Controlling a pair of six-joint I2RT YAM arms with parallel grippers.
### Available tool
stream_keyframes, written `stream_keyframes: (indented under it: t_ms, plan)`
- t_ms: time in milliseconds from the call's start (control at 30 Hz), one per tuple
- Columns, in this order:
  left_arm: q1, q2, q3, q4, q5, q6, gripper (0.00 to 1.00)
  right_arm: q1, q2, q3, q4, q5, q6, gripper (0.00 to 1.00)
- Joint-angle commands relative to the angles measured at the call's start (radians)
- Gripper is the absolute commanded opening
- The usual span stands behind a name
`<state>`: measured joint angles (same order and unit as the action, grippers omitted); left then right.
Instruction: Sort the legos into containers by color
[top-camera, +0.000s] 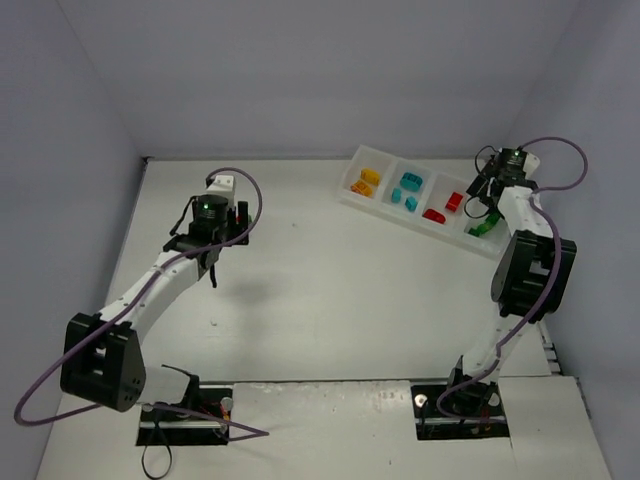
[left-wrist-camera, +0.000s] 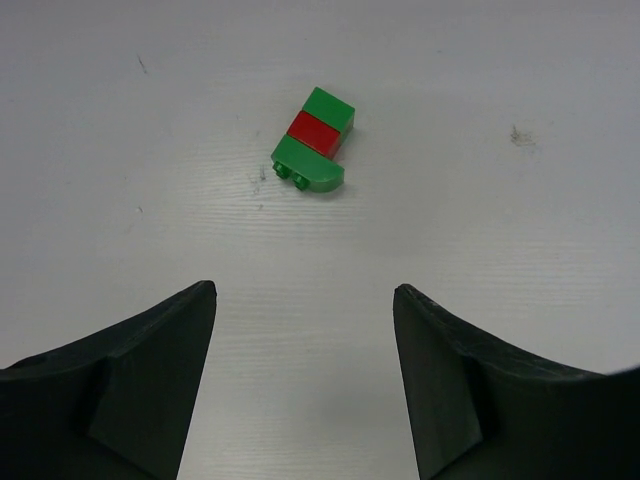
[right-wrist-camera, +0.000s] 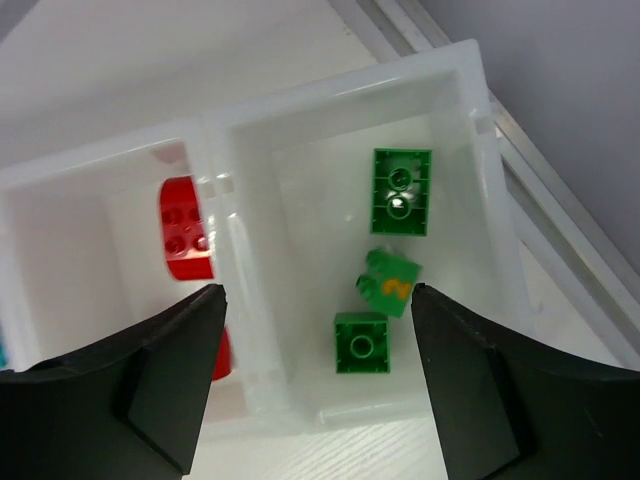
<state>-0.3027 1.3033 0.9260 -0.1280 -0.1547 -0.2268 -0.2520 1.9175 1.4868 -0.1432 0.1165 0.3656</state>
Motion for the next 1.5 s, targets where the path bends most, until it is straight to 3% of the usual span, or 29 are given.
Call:
stream_keyframes:
  t_ms: [0, 133, 267, 367, 600, 767, 867, 900, 967, 1000, 1167, 1467]
  plan:
    - [0.019, 0.072, 0.103, 0.027, 0.029, 0.027, 0.65, 0.003, -0.159, 0.035, 0.013, -0.090, 0.006, 0.72]
    - [0.040, 0.201, 0.194, 0.028, 0.101, 0.147, 0.65, 0.074, -0.268, -0.034, 0.027, -0.231, 0.009, 0.72]
    - [0.085, 0.377, 0.359, -0.013, 0.130, 0.175, 0.60, 0.230, -0.400, -0.159, 0.043, -0.302, 0.010, 0.72]
    - [0.102, 0.497, 0.475, -0.082, 0.144, 0.205, 0.59, 0.278, -0.486, -0.280, 0.100, -0.403, 0.064, 0.72]
    - [0.105, 0.712, 0.672, -0.216, 0.144, 0.267, 0.59, 0.329, -0.620, -0.411, 0.125, -0.509, 0.058, 0.72]
    - [0.105, 0.755, 0.686, -0.234, 0.155, 0.262, 0.56, 0.341, -0.657, -0.470, 0.126, -0.544, 0.062, 0.72]
    - [0.105, 0.784, 0.694, -0.237, 0.155, 0.250, 0.47, 0.361, -0.667, -0.493, 0.126, -0.555, 0.064, 0.72]
    - [0.105, 0.792, 0.698, -0.242, 0.155, 0.242, 0.30, 0.365, -0.667, -0.497, 0.128, -0.555, 0.064, 0.72]
    - [0.105, 0.800, 0.712, -0.252, 0.190, 0.238, 0.12, 0.390, -0.666, -0.497, 0.128, -0.555, 0.064, 0.72]
    - [0.105, 0.789, 0.712, -0.252, 0.205, 0.192, 0.01, 0.399, -0.660, -0.494, 0.128, -0.555, 0.064, 0.72]
    - [0.105, 0.656, 0.670, -0.176, 0.302, 0.035, 0.00, 0.521, -0.631, -0.459, 0.172, -0.549, 0.049, 0.72]
    - [0.082, 0.331, 0.407, 0.103, 0.448, -0.552, 0.00, 0.752, -0.499, -0.364, 0.284, -0.500, 0.050, 0.82]
